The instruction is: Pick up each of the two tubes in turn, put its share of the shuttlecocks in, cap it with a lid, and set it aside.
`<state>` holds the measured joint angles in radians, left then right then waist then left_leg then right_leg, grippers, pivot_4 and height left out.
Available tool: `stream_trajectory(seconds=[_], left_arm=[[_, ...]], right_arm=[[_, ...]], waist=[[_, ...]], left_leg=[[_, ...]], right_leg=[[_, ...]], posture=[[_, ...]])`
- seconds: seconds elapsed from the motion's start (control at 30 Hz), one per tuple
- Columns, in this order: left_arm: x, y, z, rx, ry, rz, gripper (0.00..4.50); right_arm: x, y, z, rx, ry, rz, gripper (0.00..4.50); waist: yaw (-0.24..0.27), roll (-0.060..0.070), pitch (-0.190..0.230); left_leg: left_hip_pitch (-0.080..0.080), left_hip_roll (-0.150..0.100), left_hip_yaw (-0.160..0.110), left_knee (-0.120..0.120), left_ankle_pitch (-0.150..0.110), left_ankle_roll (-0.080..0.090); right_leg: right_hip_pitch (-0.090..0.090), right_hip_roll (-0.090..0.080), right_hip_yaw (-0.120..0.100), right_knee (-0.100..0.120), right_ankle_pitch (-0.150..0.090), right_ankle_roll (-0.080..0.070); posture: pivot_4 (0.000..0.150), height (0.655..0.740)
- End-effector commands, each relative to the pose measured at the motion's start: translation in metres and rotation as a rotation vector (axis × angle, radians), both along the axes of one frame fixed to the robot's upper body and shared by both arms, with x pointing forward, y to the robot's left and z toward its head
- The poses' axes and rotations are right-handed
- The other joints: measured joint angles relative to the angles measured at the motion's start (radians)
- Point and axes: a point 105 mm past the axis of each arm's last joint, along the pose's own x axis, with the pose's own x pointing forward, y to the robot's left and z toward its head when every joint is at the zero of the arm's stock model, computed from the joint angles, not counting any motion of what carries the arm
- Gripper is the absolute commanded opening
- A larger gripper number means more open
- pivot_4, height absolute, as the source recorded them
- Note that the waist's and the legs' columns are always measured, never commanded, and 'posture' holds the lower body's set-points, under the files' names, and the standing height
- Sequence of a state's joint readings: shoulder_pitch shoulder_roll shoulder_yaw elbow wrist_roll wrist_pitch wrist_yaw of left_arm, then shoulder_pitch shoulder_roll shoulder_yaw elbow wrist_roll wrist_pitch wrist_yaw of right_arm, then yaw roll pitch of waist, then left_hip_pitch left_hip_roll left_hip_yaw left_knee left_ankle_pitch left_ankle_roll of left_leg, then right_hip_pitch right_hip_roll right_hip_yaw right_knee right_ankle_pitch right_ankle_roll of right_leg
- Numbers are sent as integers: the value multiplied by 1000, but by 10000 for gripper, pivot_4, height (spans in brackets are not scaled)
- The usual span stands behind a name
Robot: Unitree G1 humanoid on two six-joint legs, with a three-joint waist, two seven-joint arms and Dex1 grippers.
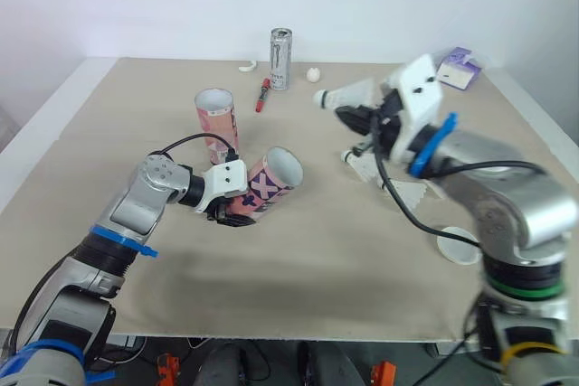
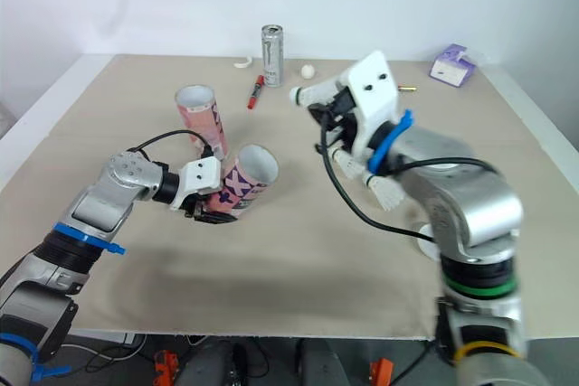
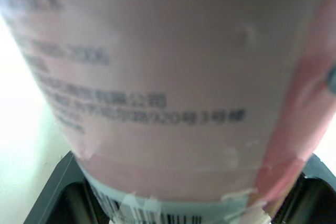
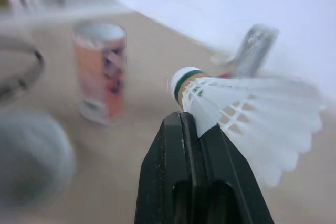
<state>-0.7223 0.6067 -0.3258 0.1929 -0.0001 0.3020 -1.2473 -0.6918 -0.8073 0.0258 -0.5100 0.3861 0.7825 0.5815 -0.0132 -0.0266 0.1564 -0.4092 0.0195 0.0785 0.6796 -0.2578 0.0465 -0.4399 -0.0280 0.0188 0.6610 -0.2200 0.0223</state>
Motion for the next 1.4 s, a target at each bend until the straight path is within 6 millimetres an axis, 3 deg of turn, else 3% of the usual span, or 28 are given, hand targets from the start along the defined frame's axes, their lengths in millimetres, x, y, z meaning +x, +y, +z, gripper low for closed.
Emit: stream_trajectory(seconds=[0.03, 0.13, 0.27, 0.53, 0.7, 0.87, 1.03, 1.2, 1.3, 1.4], left_arm=[[-1, -10, -2, 3, 6, -34, 31932], [0, -14, 0, -3, 6, -44, 31932], [1, -19, 2, -11, 2, -53, 31932], [-2, -23, 2, -26, 6, -61, 31932], [-3, -24, 2, -28, 7, -59, 31932], [-4, -23, 1, -27, 11, -55, 31932], [-6, -22, 0, -22, 14, -58, 31932], [-5, -24, 1, -8, 2, -74, 31932], [-4, -26, 3, -9, -1, -80, 31932], [-3, -28, 4, -7, -3, -90, 31932]], right_arm=[[-31, 11, 3, -302, -155, 206, 192], [-43, 12, -2, -423, -182, 296, 192], [-54, 23, -1, -443, -200, 388, 192], [-48, 32, -24, -516, -191, 442, 192], [-41, 34, -26, -508, -172, 454, 192], [-40, 41, -19, -490, -179, 471, 18140], [-43, 43, -7, -368, -162, 447, 43616], [-35, 8, 11, 66, -7, 210, 44692], [-31, -29, 0, 256, 88, 17, 44692], [-36, -70, -31, 357, 168, -179, 44692]], waist=[[-1, 0, 0], [-1, 0, 0], [-1, -1, 0], [0, -1, 0], [0, -1, 0], [0, -1, 0], [0, -1, 0], [5, -1, 0], [11, -1, 0], [22, -2, -1]], left_leg=[[0, 0, 0, 0, -1, 1], [1, 0, 0, 0, -1, 2], [0, 0, 0, 1, -1, 2], [0, 0, 0, 1, -1, 2], [0, 0, 1, 1, -1, 2], [0, 0, 0, 1, -1, 2], [0, 0, 0, 1, -1, 2], [-2, 0, -1, 1, -1, 1], [-2, -1, -1, 2, -1, 1], [-2, -1, -2, 2, -1, 1]], right_leg=[[0, 0, 0, -1, -1, 2], [1, 0, 0, -1, -2, 3], [1, 0, 0, -1, -1, 3], [1, -1, 0, -1, -1, 1], [1, -2, 0, -1, 2, -2], [1, -1, 0, -1, 2, -3], [1, -2, 0, -1, 2, -3], [1, -3, -1, 0, 2, -4], [1, -5, -1, 0, 2, -3], [1, -4, -1, 0, 2, -3]], posture=[[1500, 7400], [1500, 7400], [1500, 7400], [1500, 7400], [1500, 7400], [1500, 7400], [1500, 7400], [1500, 7400], [1500, 7400], [1500, 7400]])
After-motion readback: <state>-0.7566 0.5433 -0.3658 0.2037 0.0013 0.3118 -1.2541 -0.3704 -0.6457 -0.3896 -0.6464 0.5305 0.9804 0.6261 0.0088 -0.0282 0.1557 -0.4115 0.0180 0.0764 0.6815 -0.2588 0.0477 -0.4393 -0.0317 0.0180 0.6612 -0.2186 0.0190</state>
